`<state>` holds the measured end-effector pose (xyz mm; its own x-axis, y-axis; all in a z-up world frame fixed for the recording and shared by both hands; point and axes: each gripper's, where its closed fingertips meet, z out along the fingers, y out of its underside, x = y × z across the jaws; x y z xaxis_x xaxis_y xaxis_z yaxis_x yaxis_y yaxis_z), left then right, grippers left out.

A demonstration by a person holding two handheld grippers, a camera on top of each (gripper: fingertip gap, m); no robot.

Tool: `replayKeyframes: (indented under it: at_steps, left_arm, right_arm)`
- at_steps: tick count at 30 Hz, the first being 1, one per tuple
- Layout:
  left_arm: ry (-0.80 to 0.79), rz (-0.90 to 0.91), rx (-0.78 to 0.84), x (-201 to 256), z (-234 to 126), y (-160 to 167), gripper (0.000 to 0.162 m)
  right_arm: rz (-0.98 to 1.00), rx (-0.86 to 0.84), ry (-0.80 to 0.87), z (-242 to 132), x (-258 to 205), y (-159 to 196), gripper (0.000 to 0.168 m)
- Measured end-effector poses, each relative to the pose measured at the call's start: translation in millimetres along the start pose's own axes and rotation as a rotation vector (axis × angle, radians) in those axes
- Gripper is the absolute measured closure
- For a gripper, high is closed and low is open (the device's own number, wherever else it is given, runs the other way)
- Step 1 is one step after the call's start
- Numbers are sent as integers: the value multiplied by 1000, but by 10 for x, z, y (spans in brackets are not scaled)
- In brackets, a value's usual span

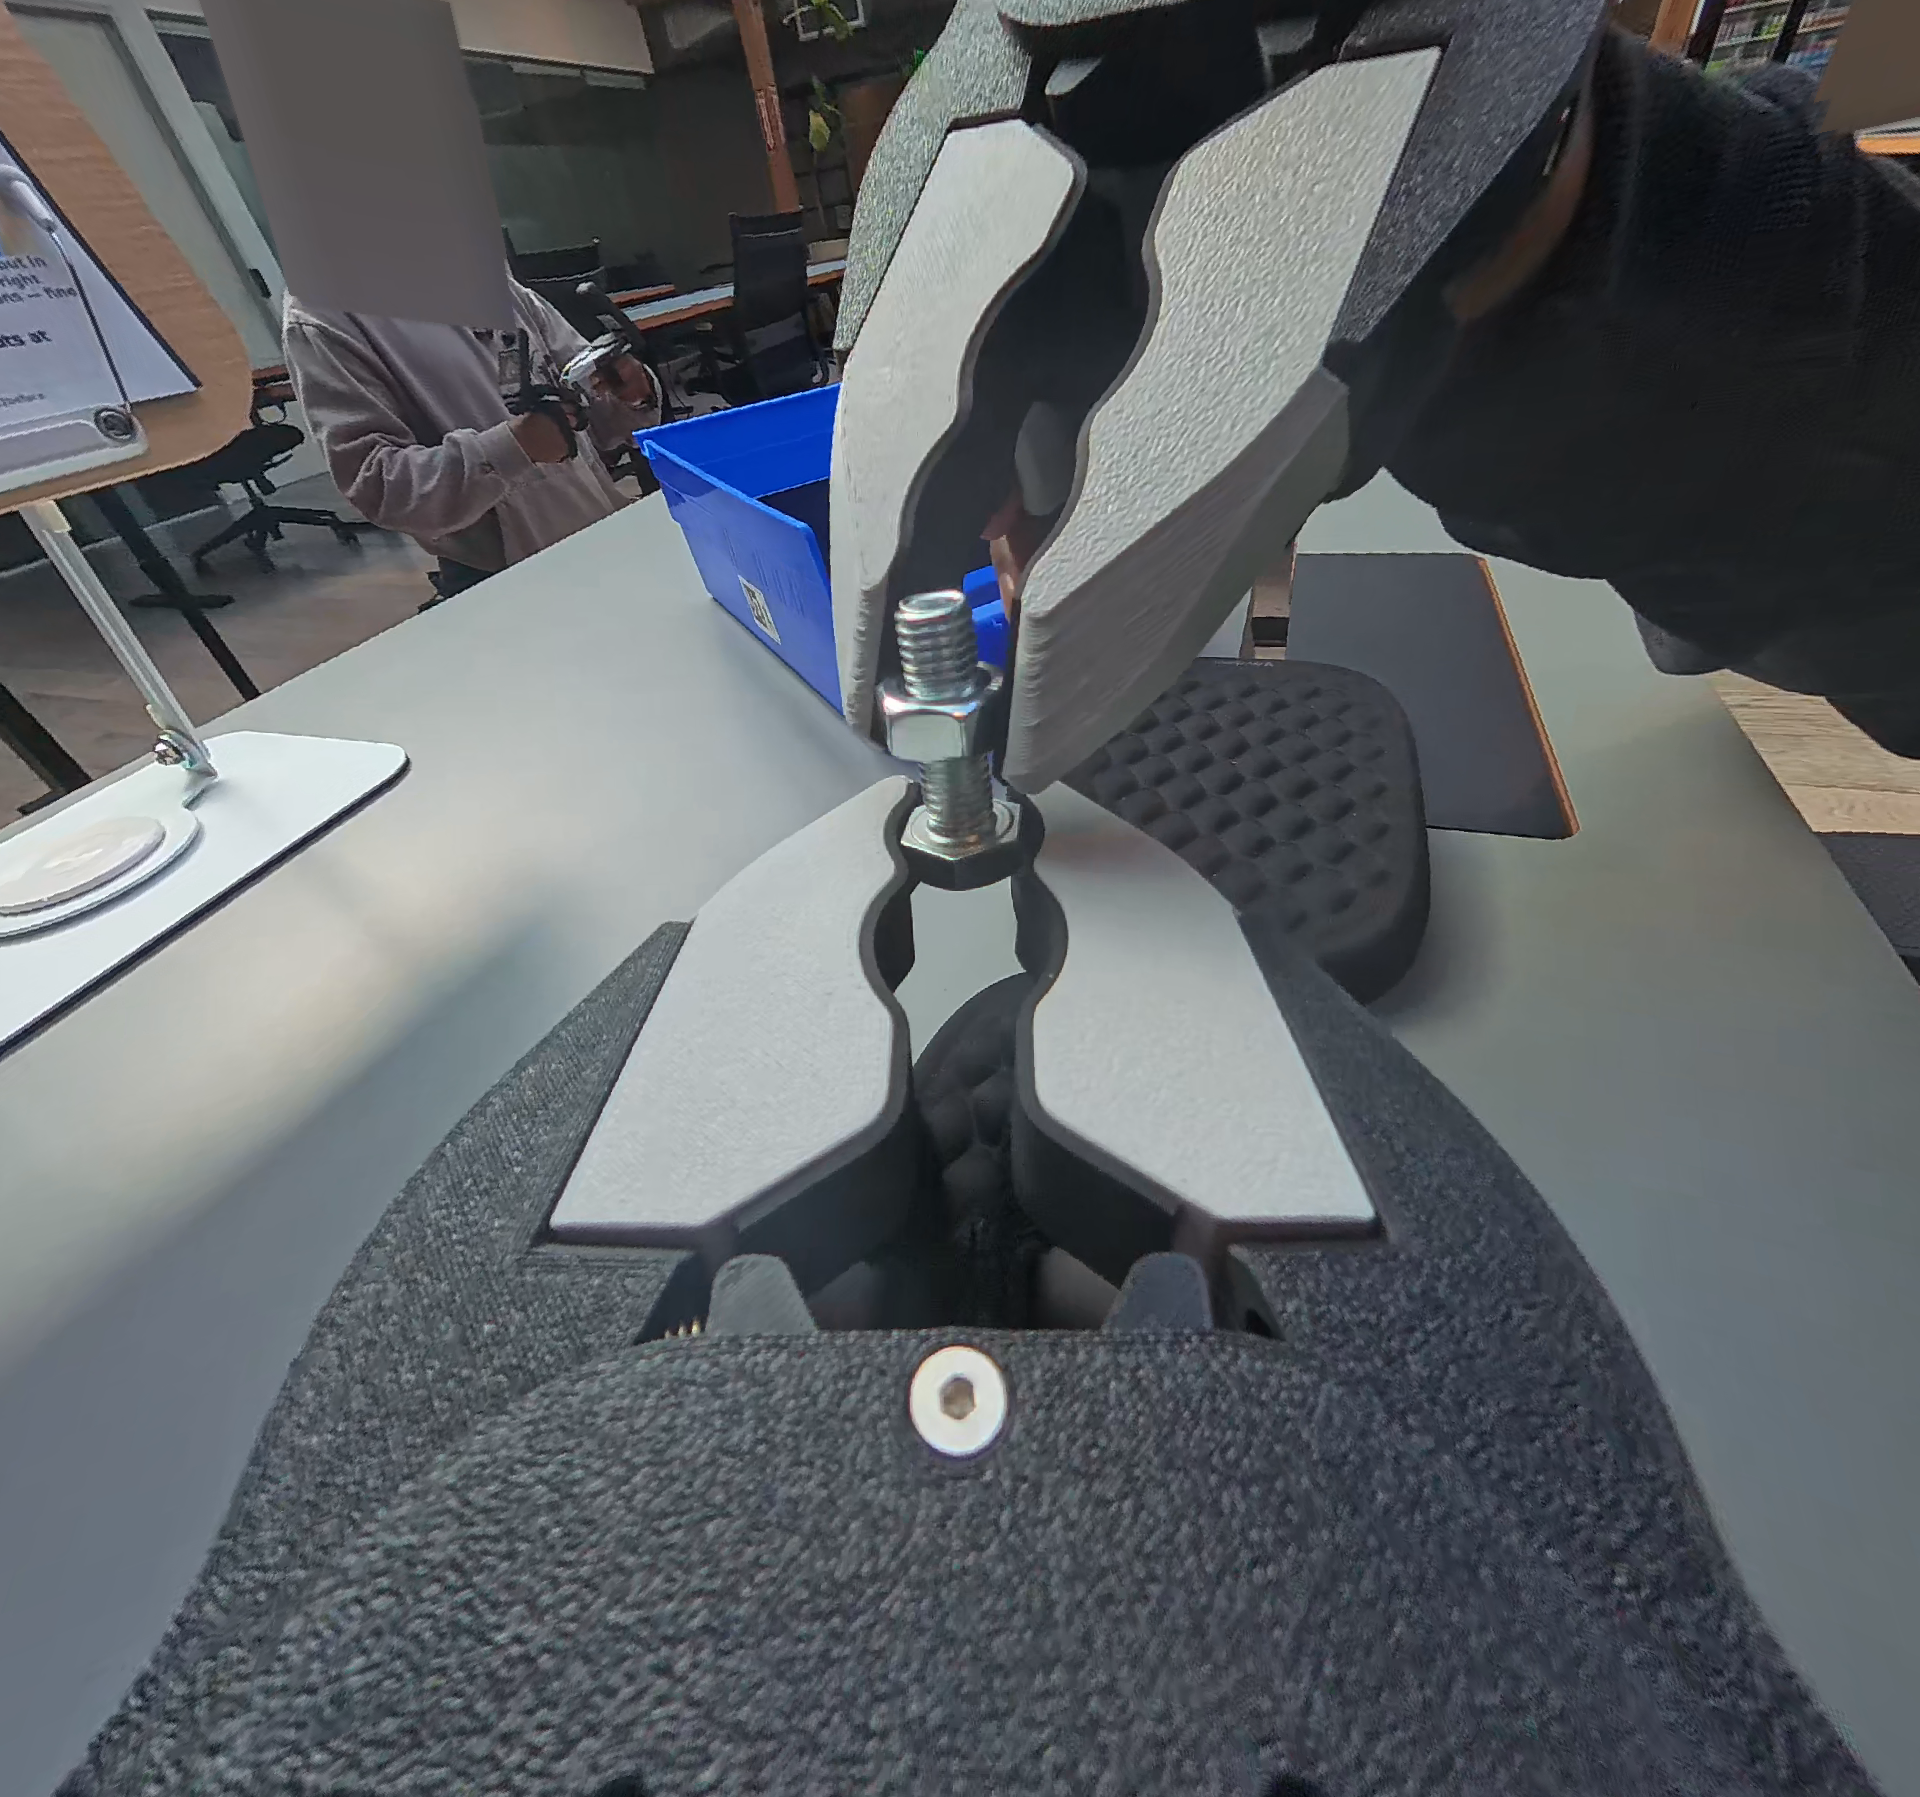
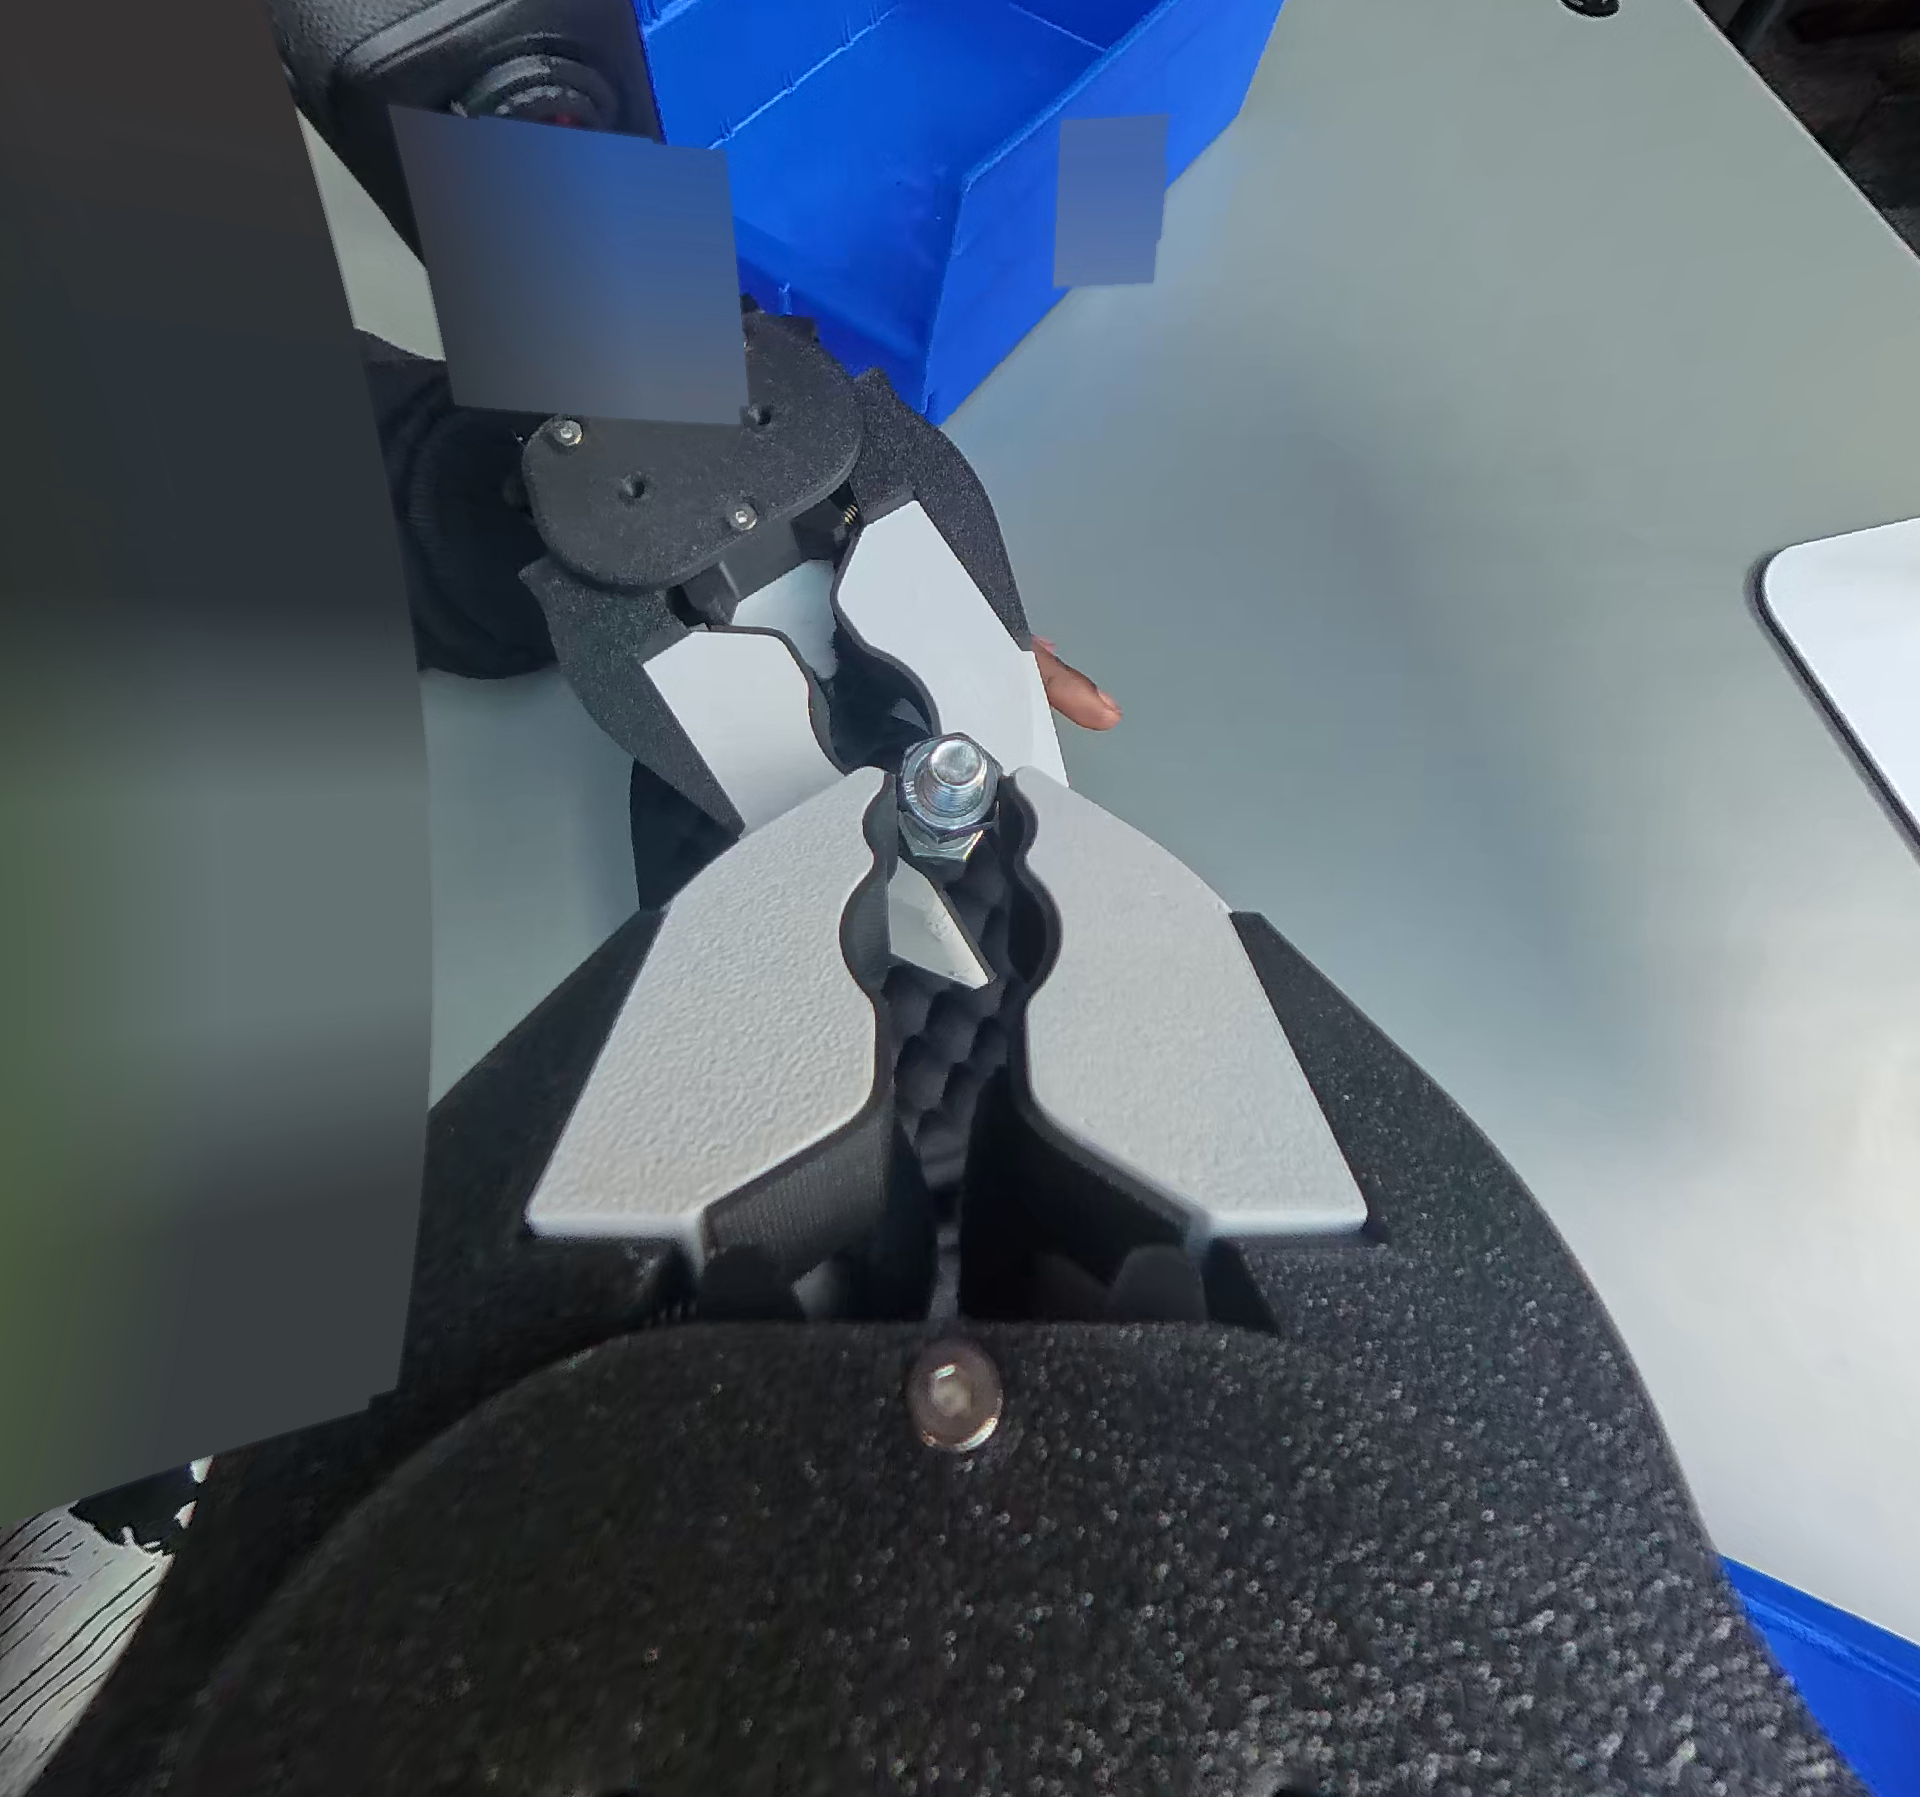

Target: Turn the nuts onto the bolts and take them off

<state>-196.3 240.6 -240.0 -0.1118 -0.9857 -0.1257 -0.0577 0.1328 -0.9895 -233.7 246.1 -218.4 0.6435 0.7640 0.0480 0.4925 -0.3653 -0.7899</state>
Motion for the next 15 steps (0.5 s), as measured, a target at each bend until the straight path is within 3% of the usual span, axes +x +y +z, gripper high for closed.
replayKeyframes:
  at_steps: [4,10,15]
  left_arm:
    - [14,26,14,34,-10,-25,148]
    - [72,-37,74,105,-28,-107,148]
    - [176,-144,124,228,-32,-165,149]
  right_arm:
    - [-24,43,-10,-16,-40,-34,149]
    - [33,310,17,-135,-38,-124,110]
    - [98,520,50,-200,-80,-95,104]
